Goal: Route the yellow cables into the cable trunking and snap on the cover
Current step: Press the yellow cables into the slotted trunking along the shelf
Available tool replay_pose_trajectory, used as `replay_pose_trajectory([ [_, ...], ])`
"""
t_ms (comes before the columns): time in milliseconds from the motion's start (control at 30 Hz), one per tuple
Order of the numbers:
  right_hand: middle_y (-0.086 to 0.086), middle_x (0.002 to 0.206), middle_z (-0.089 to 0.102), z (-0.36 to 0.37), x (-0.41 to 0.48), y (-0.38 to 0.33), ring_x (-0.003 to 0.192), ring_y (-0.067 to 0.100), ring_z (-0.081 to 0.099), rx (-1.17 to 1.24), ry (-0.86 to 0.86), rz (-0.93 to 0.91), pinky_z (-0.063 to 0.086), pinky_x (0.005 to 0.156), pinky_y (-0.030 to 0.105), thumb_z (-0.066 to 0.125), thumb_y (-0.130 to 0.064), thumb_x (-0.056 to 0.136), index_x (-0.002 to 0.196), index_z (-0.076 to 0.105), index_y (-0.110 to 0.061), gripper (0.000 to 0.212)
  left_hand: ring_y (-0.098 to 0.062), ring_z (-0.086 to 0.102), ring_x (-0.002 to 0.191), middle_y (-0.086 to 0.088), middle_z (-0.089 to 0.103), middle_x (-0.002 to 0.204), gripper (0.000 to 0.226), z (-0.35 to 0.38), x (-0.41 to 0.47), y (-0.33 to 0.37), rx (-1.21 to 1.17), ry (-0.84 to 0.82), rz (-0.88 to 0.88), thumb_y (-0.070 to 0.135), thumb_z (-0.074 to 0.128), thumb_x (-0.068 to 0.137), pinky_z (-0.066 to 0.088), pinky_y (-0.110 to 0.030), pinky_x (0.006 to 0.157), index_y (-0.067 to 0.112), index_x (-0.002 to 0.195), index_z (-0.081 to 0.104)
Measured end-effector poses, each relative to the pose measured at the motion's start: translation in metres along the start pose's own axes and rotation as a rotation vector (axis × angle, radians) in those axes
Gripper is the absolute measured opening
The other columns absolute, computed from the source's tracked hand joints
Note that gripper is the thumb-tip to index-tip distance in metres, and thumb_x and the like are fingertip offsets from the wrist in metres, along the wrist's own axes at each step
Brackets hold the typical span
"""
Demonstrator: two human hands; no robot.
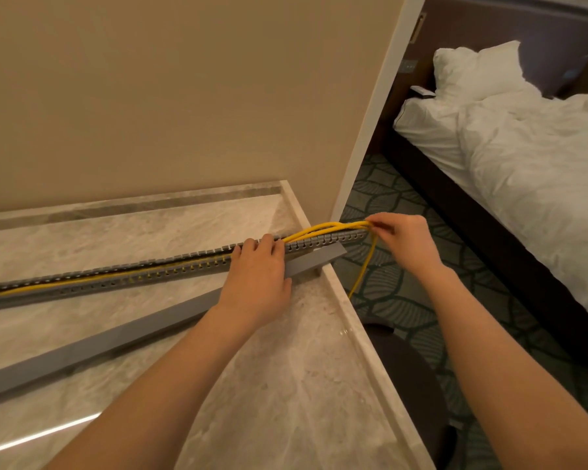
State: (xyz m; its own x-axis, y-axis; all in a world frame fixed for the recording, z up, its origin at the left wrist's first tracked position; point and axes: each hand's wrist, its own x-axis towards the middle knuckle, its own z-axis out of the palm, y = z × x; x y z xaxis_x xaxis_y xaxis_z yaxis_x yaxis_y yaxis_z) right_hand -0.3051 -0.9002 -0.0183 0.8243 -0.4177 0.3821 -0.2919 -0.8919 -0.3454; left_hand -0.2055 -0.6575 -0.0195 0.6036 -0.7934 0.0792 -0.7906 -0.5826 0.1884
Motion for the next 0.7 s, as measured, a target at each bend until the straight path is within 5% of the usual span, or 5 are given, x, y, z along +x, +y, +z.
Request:
replay_pose_trajectory([
  [167,0.006,0.099,0.071,-0.004,0.001,0.0,0.087,0.019,0.064,-0.026,-0.217,0.026,0.046,0.08,0.025,0.059,-0.002,0.087,0.11,0.068,-0.014,0.027,-0.027,0.04,0.111,-0.007,0.041,0.128,0.053,0.0,0.002,0.001,0.002,-0.012,-0.007,0.036,0.047,0.09,0.035,-0.041,0.102,0.011,0.135,0.035],
  [300,0.008,0.121,0.063,-0.003,-0.001,-0.012,0.11,0.023,0.058,-0.029,-0.116,0.058,0.045,0.093,0.035,0.048,0.005,0.083,0.125,0.055,-0.015,0.047,-0.028,0.037,0.115,-0.006,0.038,0.13,0.052,0.001,0.002,0.001,-0.015,-0.023,-0.01,0.033,0.047,0.091,0.033,-0.043,0.104,0.011,0.136,0.033],
  [400,0.007,0.136,0.05,0.003,-0.003,-0.033,0.126,0.022,0.041,-0.018,-0.14,-0.085,0.033,0.105,0.036,0.051,-0.001,0.084,0.134,0.045,-0.013,0.052,-0.027,0.035,0.117,-0.006,0.036,0.132,0.054,0.002,0.001,0.0,-0.033,-0.032,-0.007,0.032,0.047,0.091,0.031,-0.044,0.106,0.011,0.137,0.031],
  [500,0.008,0.133,0.052,0.016,-0.006,-0.05,0.124,0.022,0.042,-0.04,-0.216,-0.207,0.032,0.107,0.034,0.056,-0.008,0.087,0.13,0.049,-0.01,0.044,-0.027,0.035,0.117,-0.006,0.036,0.133,0.056,0.001,0.001,-0.001,-0.048,-0.038,0.001,0.032,0.048,0.09,0.031,-0.043,0.106,0.01,0.139,0.03],
  [700,0.003,0.133,0.054,0.02,-0.009,-0.059,0.121,0.021,0.05,-0.012,-0.22,-0.101,0.035,0.105,0.032,0.052,-0.011,0.091,0.131,0.05,-0.014,0.04,-0.028,0.033,0.12,-0.006,0.033,0.136,0.062,0.002,-0.002,-0.001,-0.036,-0.044,0.015,0.033,0.049,0.089,0.027,-0.044,0.109,0.009,0.141,0.025],
])
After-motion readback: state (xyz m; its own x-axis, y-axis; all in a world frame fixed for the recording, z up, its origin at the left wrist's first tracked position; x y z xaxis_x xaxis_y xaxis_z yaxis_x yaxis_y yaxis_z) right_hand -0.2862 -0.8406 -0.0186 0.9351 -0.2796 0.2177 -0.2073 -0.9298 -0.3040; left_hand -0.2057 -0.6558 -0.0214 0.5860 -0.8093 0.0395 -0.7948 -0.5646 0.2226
